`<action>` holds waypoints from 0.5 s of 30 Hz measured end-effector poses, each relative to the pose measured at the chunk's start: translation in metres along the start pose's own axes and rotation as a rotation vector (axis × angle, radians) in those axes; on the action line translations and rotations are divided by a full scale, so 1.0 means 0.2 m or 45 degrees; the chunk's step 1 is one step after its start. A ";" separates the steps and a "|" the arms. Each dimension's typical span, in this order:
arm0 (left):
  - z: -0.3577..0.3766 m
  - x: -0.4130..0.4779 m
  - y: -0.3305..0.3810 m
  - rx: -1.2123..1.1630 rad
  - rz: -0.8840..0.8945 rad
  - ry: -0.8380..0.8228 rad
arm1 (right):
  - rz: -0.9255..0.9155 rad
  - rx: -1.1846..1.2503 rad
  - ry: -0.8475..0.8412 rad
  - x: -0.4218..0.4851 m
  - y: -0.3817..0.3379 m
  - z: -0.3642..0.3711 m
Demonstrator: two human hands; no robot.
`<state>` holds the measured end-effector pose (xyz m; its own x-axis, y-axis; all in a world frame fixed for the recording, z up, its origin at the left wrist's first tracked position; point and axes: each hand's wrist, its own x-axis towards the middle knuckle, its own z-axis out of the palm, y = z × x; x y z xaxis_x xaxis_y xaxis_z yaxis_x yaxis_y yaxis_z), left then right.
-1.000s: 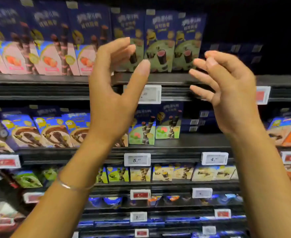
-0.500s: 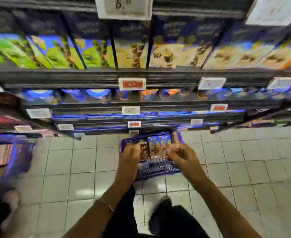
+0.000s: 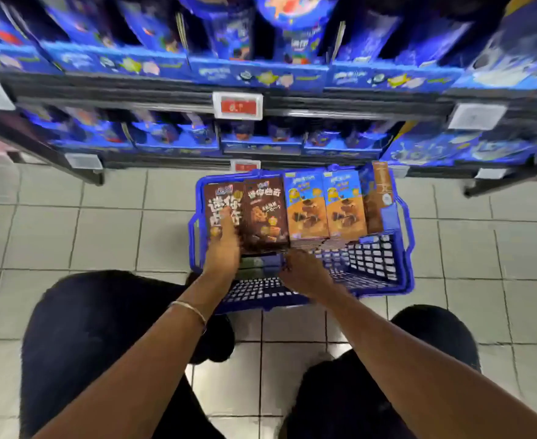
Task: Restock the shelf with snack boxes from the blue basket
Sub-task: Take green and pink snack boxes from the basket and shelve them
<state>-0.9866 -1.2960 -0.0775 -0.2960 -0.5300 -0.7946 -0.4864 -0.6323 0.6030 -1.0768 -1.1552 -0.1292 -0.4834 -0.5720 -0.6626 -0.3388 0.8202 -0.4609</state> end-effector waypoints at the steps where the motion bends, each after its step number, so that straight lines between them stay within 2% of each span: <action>1: 0.02 0.09 -0.05 -0.120 -0.048 0.057 | -0.024 -0.114 -0.053 0.11 0.05 0.08; 3: 0.04 0.17 -0.19 -0.356 -0.082 0.187 | -0.037 -0.240 -0.199 0.32 0.14 0.21; 6: 0.09 0.22 -0.28 -0.489 0.031 0.331 | 0.004 -0.280 -0.367 0.52 0.22 0.37; 9: 0.12 0.27 -0.31 -0.572 0.033 0.336 | 0.006 -0.472 -0.312 0.63 0.29 0.50; 15: 0.11 0.23 -0.30 -0.501 0.021 0.374 | -0.093 -0.701 -0.161 0.66 0.27 0.54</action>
<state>-0.9885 -1.2706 -0.1528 -0.0291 -0.6428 -0.7654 -0.1195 -0.7580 0.6412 -1.0710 -1.1861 -0.3056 -0.3539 -0.5950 -0.7216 -0.7549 0.6372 -0.1553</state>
